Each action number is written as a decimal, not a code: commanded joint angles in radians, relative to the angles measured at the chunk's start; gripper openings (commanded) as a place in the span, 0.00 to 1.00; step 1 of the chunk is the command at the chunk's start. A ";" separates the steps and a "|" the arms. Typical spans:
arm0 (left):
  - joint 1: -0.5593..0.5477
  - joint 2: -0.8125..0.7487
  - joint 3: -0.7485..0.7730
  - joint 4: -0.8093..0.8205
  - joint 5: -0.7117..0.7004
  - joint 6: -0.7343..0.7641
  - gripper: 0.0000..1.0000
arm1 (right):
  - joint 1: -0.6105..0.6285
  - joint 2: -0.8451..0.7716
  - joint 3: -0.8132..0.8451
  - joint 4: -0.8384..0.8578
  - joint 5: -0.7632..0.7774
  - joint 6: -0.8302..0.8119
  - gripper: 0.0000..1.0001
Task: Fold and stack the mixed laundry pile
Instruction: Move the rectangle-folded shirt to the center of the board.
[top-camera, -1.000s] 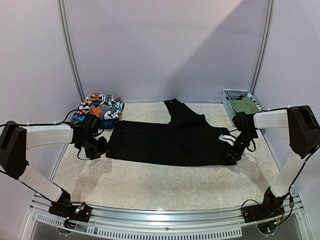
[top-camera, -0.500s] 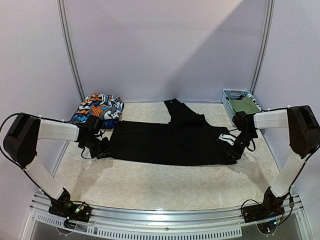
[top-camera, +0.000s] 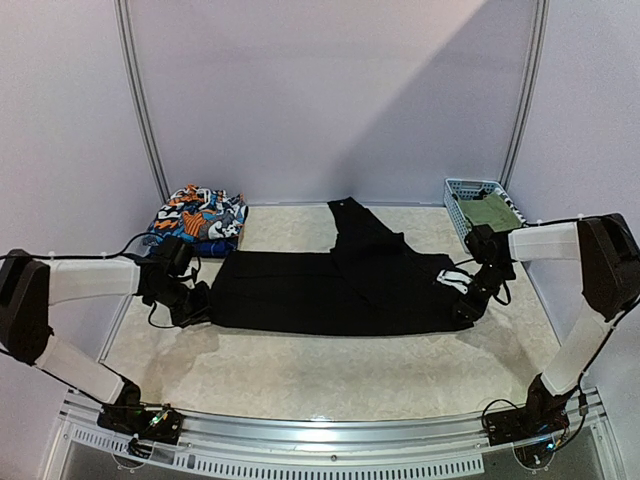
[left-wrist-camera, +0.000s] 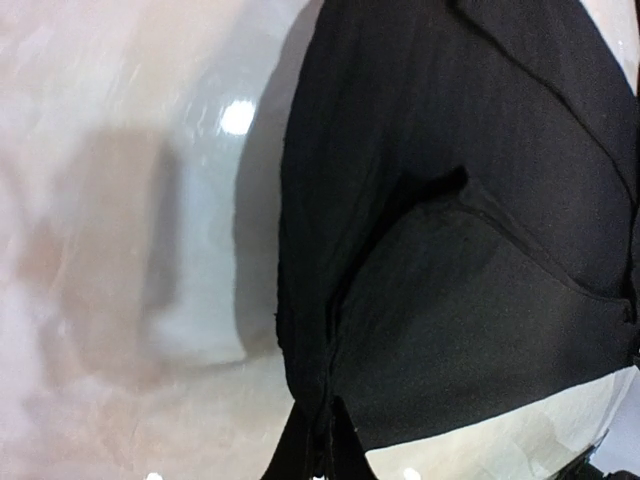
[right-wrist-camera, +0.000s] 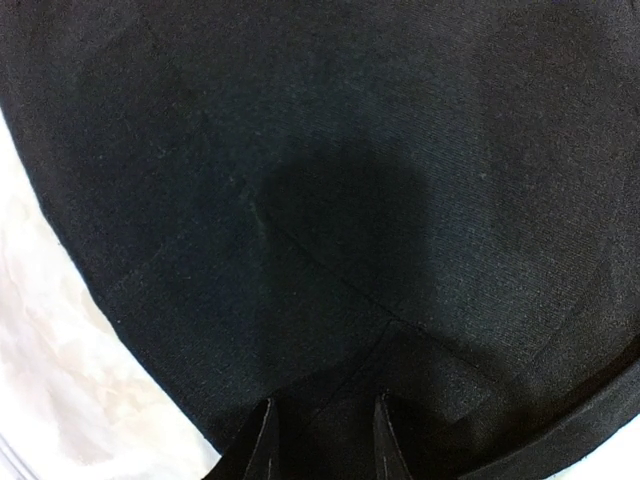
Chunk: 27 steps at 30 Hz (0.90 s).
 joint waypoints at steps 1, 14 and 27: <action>-0.026 -0.108 -0.067 -0.130 -0.017 -0.014 0.00 | 0.034 -0.008 -0.095 -0.121 0.068 -0.039 0.32; -0.052 -0.305 -0.150 -0.319 -0.067 0.012 0.00 | 0.188 -0.139 -0.166 -0.257 0.008 0.005 0.31; -0.090 -0.338 0.081 -0.511 -0.198 -0.009 0.36 | 0.143 -0.248 0.077 -0.425 -0.055 -0.018 0.41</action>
